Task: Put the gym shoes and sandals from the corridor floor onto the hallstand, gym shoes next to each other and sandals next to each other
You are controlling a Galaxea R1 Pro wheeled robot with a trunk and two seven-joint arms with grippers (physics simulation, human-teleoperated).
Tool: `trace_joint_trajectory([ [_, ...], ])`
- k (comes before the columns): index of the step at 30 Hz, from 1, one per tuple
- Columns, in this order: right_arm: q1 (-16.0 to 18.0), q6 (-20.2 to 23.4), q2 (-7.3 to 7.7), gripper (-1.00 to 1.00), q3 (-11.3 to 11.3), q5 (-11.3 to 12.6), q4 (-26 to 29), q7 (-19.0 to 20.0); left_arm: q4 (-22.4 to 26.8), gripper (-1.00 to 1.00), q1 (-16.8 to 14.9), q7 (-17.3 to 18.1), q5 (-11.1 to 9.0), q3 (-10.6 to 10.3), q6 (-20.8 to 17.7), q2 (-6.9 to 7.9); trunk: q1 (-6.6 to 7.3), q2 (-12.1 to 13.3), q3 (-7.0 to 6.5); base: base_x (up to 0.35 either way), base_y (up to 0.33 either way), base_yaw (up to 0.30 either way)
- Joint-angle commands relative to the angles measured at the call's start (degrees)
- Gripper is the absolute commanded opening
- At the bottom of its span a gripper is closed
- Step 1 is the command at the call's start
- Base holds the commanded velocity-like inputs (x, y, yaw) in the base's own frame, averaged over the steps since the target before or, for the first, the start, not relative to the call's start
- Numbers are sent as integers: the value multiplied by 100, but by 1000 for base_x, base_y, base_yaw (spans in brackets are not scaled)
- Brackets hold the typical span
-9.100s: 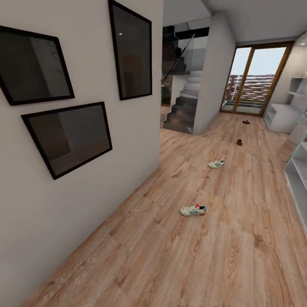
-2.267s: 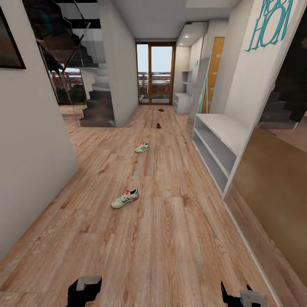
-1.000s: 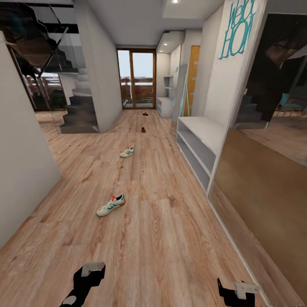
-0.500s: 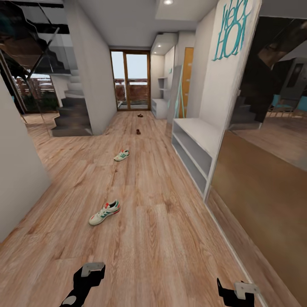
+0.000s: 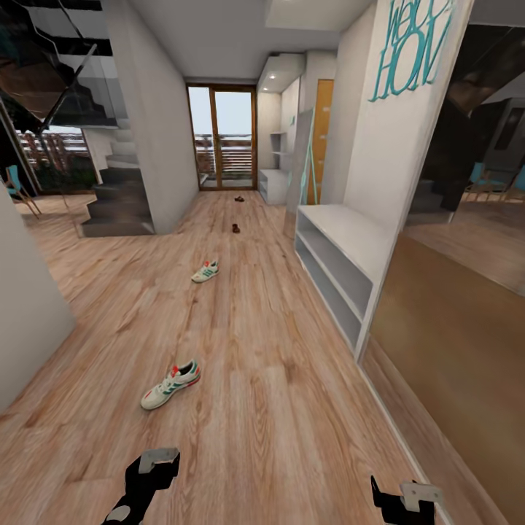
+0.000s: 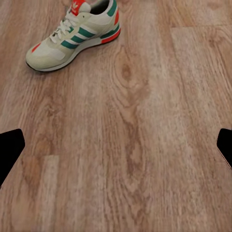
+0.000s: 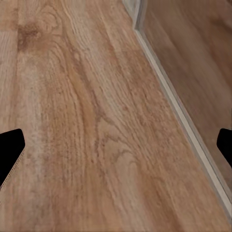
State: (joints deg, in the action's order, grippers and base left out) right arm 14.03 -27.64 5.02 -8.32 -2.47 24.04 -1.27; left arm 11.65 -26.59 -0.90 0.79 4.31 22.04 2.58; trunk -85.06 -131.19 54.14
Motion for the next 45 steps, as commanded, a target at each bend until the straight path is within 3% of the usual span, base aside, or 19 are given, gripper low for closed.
trace_joint_trajectory([
  [1, 4, -16, -2, 100, -12, -27, -5, -13, -5, 100, -4, 2, 9, 26, 19, 1, -2, -2, 5, 339, 0, 0],
  [30, 4, -15, -2, 100, -12, -34, -13, -13, -12, 100, -4, 2, 9, 29, 19, 5, -2, -2, 5, 340, -2, 0],
  [45, 4, -14, -2, 100, -5, -36, -13, -13, -13, 100, -4, 2, 9, 26, 19, 5, -2, -2, 5, 315, -162, 31],
])
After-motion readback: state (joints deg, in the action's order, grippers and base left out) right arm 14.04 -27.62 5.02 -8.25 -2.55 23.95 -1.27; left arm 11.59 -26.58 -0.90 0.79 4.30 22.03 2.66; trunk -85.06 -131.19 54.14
